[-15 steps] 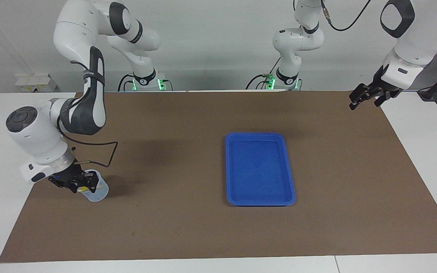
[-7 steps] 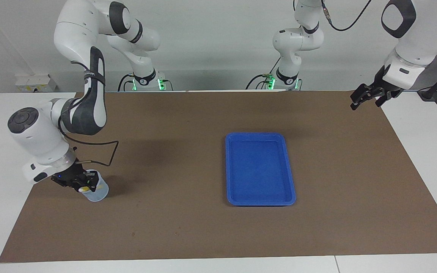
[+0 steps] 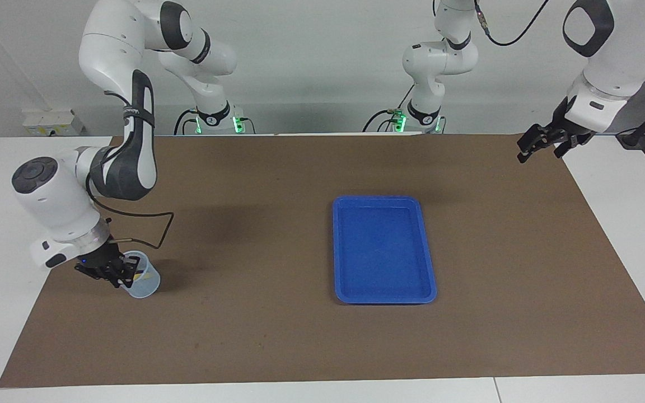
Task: Right arm passes pens to left for tray arrangement
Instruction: 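Carry the yellow pen over the tray while the left gripper approaches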
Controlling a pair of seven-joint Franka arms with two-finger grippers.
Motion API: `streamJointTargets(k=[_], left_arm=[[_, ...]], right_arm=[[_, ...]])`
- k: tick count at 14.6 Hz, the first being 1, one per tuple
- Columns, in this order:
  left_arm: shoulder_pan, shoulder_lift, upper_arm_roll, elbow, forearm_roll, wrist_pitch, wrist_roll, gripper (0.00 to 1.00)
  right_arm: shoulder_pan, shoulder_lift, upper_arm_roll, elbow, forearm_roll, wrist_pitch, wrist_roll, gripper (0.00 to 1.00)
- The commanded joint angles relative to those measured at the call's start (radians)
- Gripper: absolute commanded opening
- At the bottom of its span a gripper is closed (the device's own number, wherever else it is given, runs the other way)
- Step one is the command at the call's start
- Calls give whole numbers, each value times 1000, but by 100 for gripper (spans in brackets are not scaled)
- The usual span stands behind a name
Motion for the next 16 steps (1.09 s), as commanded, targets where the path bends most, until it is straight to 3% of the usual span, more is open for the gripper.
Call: streamJointTargets(k=[1, 3, 10, 16], left_arm=[[2, -36, 1, -42, -5, 24, -4, 100], [2, -36, 1, -42, -5, 21, -3, 100], [2, -36, 1, -42, -5, 18, -3, 100], [2, -39, 1, -42, -5, 19, -3, 100]], right_arm=[[-11, -32, 9, -43, 33, 5, -33, 12], [-11, -39, 9, -43, 33, 2, -32, 0], [-10, -140, 9, -42, 33, -82, -21, 0], [16, -240, 10, -38, 33, -168, 130, 0]])
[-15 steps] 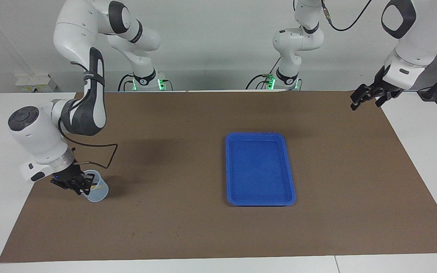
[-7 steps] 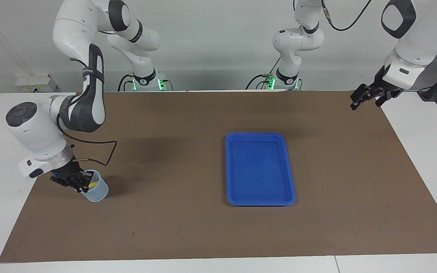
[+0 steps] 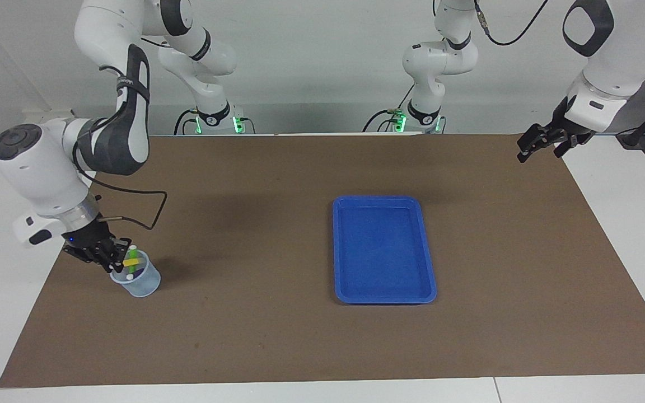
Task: Right arm passes pens to left for tray arrangement
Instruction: 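Carry the yellow pen over the tray while the left gripper approaches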
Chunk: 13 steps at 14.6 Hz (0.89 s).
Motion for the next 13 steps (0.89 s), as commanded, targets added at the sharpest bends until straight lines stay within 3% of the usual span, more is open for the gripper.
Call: streamJointTargets(k=[1, 6, 13], left_arm=[[2, -34, 1, -41, -5, 19, -3, 100], [2, -35, 1, -44, -5, 19, -21, 100], [-15, -49, -2, -74, -16, 18, -165, 100]], right_arm=[[14, -56, 7, -30, 29, -36, 94, 0], [43, -70, 89, -23, 29, -56, 437, 0], [121, -62, 255, -10, 29, -41, 1203, 0]])
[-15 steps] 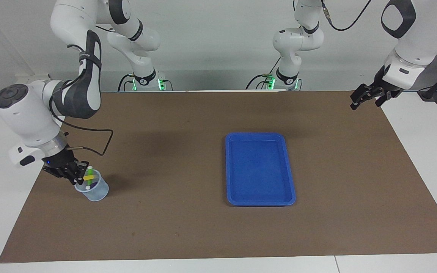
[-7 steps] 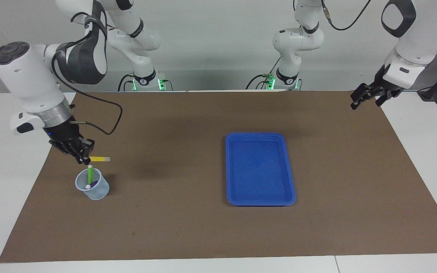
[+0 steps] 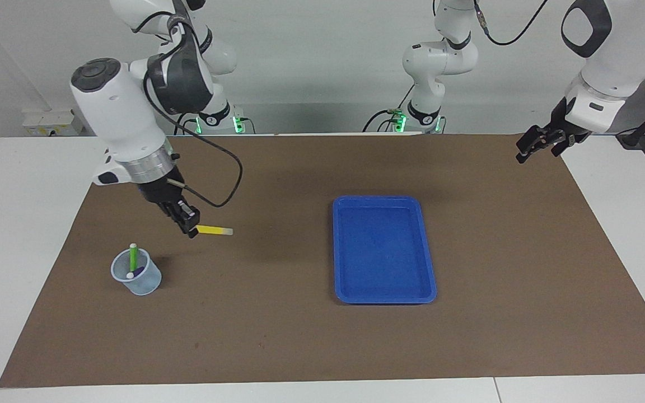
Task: Right arm passes pens to left for tray arrangement
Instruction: 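Carry the yellow pen over the tray while the left gripper approaches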
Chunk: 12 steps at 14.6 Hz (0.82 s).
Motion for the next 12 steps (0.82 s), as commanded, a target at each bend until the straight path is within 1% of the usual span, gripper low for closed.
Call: streamJointTargets(k=[1, 4, 7, 9, 12], left_arm=[[-18, -42, 0, -58, -13, 16, -100, 100], [-25, -62, -9, -93, -54, 22, -266, 100], [-63, -66, -6, -101, -83, 25, -432, 100], [-75, -65, -6, -101, -134, 42, -604, 100], [-147, -63, -6, -100, -143, 67, -849, 100]], right_arm=[[30, -9, 34, 0, 39, 8, 191, 0], [62, -9, 37, 4, 206, 33, 384, 0], [146, -8, 37, 16, 231, 65, 576, 0], [182, -6, 37, 16, 263, 99, 693, 0], [223, -3, 37, 16, 321, 134, 787, 0]])
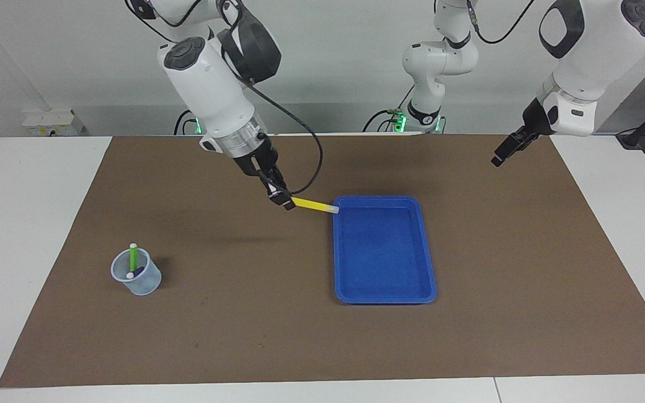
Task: Right arm passes pens to left for tray arrangement
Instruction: 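Carry the yellow pen over the tray while the left gripper approaches, then close the left gripper on the yellow pen beside the right gripper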
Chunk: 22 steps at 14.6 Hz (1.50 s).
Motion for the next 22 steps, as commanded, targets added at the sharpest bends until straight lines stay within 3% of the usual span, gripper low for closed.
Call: streamJointTargets(k=[1, 8, 14, 22], left_arm=[[-74, -27, 10, -36, -16, 56, -221, 100], [-165, -19, 10, -42, -43, 175, -738, 100], [-240, -67, 10, -194, -43, 385, -1140, 100], [-372, -76, 10, -280, -43, 534, -1435, 100]], right_arm=[[16, -2, 0, -2, 45, 20, 64, 0], [48, -2, 0, -4, 77, -18, 82, 0], [68, -8, 8, -2, 77, -72, 102, 0], [69, -13, 16, -2, 160, -69, 134, 0]])
